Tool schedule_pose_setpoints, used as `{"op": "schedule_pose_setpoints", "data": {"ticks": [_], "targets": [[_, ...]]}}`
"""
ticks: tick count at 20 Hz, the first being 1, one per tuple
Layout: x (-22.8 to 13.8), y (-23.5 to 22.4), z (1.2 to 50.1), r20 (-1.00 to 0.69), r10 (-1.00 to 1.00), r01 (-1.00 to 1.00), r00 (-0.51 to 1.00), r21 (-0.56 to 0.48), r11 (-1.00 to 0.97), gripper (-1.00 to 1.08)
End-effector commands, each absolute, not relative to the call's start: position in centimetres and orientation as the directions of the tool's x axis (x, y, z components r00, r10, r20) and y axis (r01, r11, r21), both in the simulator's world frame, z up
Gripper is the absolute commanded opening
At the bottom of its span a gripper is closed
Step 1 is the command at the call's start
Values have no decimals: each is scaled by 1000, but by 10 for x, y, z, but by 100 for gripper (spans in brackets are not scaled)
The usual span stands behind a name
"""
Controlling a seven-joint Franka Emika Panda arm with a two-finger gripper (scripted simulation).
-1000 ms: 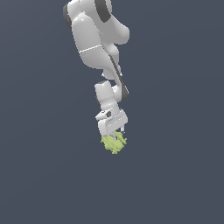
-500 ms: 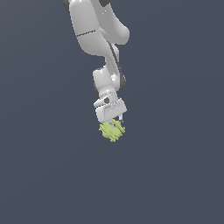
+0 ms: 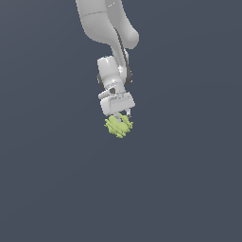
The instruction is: Pick up the object and move it to a goal position.
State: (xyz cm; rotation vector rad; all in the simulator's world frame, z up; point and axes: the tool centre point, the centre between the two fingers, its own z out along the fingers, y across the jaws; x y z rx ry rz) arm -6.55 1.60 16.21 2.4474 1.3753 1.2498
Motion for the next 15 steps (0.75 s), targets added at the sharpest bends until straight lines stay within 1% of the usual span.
{"op": "schedule_pose_setpoints", "data": {"ticks": [1, 7, 15], "targets": [[-75, 14, 172, 616, 740, 684, 270, 418, -597, -100], [-89, 11, 187, 617, 740, 684, 270, 417, -598, -100], [-94, 9, 194, 618, 738, 684, 269, 417, -598, -100]]}}
